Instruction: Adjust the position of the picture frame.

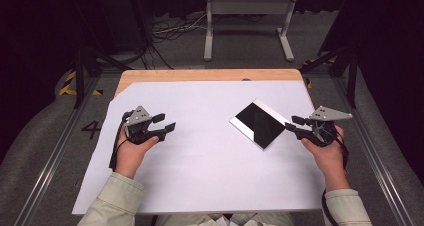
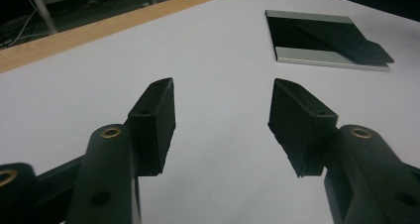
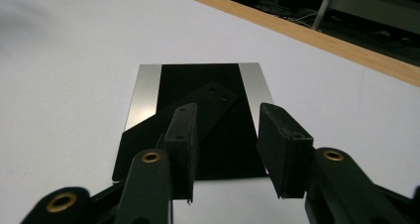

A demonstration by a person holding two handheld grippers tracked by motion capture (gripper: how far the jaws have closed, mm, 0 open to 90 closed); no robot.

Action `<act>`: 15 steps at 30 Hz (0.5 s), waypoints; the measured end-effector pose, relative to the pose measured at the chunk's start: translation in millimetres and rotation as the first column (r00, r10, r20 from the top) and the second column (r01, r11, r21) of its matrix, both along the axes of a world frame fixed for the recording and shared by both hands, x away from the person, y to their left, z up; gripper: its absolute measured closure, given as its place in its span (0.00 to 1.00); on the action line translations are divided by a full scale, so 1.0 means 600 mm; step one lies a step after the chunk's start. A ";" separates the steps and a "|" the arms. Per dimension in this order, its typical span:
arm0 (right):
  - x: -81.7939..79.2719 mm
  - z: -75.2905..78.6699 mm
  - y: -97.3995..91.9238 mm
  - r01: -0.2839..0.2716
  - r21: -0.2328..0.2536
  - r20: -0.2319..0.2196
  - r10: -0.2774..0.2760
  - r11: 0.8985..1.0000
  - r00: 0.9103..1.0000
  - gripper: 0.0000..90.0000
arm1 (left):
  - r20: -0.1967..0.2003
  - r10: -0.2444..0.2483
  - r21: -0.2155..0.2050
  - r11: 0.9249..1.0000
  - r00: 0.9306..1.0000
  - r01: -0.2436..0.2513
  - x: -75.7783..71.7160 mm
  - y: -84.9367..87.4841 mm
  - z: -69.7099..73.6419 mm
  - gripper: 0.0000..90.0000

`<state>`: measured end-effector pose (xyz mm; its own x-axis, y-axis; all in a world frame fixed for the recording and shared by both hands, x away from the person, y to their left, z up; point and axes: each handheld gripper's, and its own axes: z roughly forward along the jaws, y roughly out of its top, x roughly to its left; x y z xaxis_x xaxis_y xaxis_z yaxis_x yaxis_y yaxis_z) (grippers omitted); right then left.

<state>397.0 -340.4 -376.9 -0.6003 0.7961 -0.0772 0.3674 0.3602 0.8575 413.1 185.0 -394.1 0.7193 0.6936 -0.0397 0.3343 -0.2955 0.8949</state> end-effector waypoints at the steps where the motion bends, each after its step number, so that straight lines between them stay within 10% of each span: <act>1: 0.001 0.000 0.002 -0.001 -0.002 -0.002 0.001 1.000 1.000 0.68 | 0.004 -0.005 0.007 1.000 1.000 0.005 -0.001 0.001 0.002 0.49; 15: 0.038 0.000 0.024 0.006 -0.022 -0.085 -0.008 1.000 0.996 0.68 | -0.029 0.002 0.011 1.000 1.000 -0.002 -0.020 0.019 0.004 0.45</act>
<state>419.5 -325.7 -376.8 -0.5997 0.7991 -0.0429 0.4416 0.3752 0.8150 400.8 196.6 -392.0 0.7163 0.6957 -0.0531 0.3607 -0.3041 0.8817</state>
